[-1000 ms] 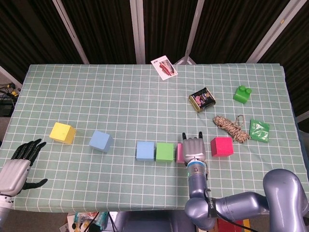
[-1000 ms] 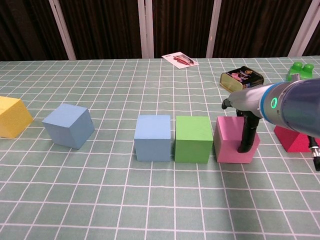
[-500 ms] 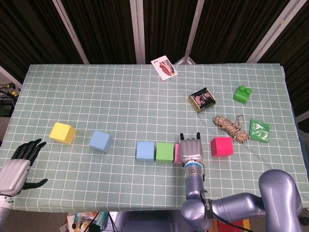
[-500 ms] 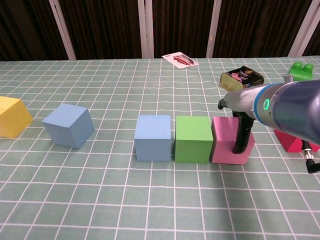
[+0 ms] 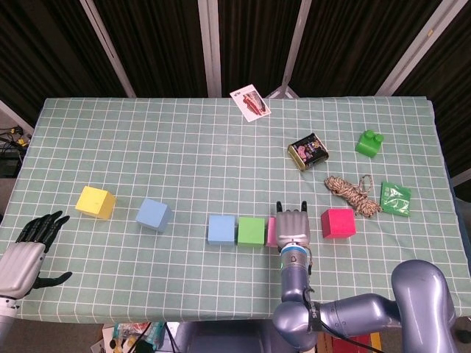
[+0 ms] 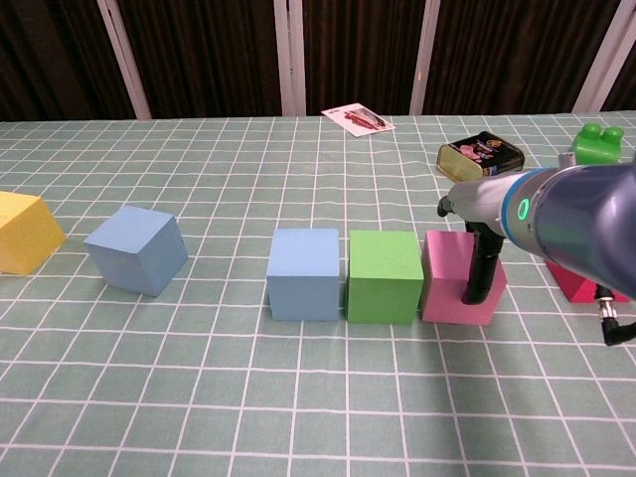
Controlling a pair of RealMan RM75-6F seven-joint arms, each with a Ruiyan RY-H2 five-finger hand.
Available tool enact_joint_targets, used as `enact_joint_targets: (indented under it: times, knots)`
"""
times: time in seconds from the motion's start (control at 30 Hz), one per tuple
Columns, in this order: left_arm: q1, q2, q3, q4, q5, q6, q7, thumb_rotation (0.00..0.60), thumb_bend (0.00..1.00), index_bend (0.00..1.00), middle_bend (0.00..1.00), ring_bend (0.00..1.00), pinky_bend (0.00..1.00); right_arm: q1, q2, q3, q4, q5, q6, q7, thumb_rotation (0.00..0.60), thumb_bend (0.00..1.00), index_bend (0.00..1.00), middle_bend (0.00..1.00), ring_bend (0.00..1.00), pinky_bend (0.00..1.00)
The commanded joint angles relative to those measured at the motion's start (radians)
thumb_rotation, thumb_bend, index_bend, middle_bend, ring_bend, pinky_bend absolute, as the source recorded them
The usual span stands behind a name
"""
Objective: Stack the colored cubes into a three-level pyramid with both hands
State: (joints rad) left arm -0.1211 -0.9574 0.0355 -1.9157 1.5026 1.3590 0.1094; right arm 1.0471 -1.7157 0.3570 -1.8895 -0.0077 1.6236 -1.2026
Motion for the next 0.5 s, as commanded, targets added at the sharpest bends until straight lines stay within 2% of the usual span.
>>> enact_joint_targets:
  times: [0.03, 0.5]
  knots:
    - [0.0, 0.0, 0.0, 0.0, 0.002, 0.001, 0.001, 0.6, 0.09, 0.0, 0.0, 0.0, 0.0, -0.002, -0.002, 0.002, -0.002, -0.002, 0.001, -0.003, 0.6, 0.25, 0.0, 0.59, 0.31, 0.0]
    - [0.001, -0.001, 0.0, 0.0, 0.002, 0.002, 0.001, 0.6, 0.09, 0.0, 0.0, 0.0, 0.0, -0.013, -0.008, 0.016, -0.009, -0.001, -0.002, -0.014, 0.6, 0.25, 0.0, 0.59, 0.31, 0.01]
